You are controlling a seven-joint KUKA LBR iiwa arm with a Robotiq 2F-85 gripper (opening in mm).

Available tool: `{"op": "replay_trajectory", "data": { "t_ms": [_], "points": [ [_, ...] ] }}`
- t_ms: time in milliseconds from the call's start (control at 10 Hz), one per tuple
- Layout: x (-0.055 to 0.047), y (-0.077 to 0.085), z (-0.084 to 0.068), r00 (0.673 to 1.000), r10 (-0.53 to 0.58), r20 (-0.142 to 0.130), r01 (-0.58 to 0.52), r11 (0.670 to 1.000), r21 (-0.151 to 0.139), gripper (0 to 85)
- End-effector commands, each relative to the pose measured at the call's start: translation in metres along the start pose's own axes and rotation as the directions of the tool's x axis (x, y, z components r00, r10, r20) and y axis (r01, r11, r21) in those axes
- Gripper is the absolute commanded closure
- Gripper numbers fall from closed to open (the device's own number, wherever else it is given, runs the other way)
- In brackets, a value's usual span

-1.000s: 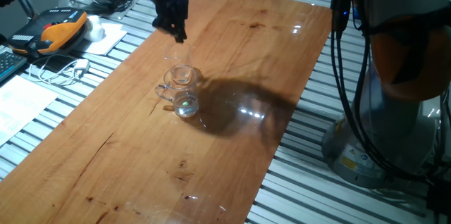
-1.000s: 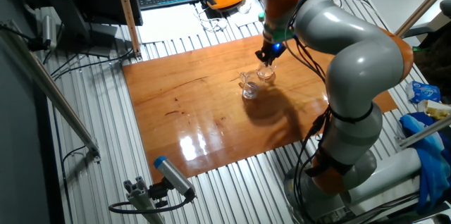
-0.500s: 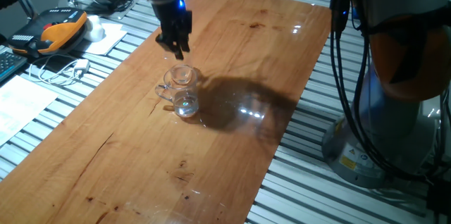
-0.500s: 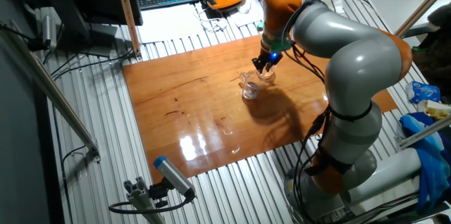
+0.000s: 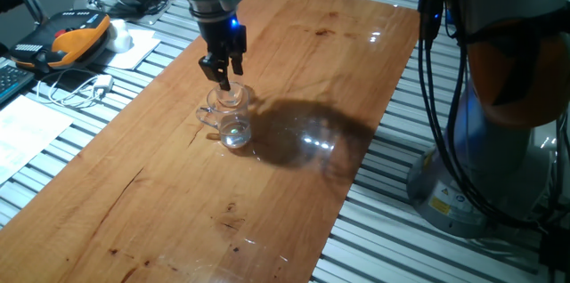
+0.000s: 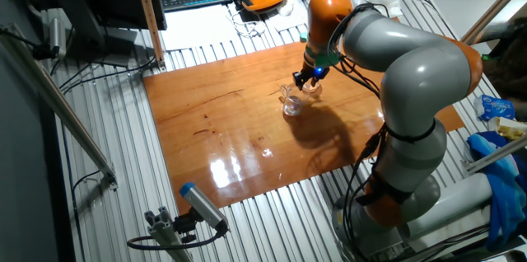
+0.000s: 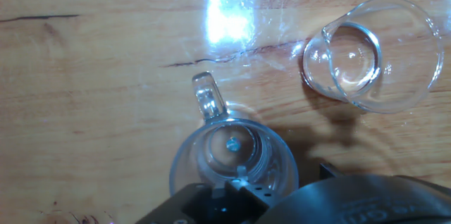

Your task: Pour the water from one cup into another empty cup

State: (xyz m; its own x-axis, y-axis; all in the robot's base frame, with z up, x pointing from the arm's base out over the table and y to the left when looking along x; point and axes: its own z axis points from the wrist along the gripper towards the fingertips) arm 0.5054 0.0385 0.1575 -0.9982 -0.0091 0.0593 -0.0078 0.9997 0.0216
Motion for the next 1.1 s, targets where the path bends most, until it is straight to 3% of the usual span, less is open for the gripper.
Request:
{"op": "replay_trajectory", "data": {
  "t_ms": [0,200,400,600,700,800,900,1000],
  "points": [
    [-0.001,-0.001,0.003,1.000,-0.004,0.000,0.004,1.000,-0.005,34.0],
    [-0.003,-0.002,0.011,1.000,-0.009,0.008,0.009,1.000,-0.017,34.0],
    [0.001,0.003,0.022,1.000,-0.007,0.023,0.007,1.000,-0.005,34.0],
    [0.002,0.000,0.028,1.000,-0.013,0.027,0.014,1.000,-0.021,34.0],
    [0.001,-0.001,0.030,0.999,-0.019,0.028,0.020,1.000,-0.016,34.0],
    [0.000,0.000,0.032,0.999,-0.029,0.030,0.029,0.999,-0.015,51.0],
    [0.000,0.000,0.032,0.999,-0.042,0.030,0.043,0.999,-0.011,51.0],
    [0.000,0.000,0.032,0.998,-0.050,0.031,0.051,0.998,-0.028,51.0]
  ]
}}
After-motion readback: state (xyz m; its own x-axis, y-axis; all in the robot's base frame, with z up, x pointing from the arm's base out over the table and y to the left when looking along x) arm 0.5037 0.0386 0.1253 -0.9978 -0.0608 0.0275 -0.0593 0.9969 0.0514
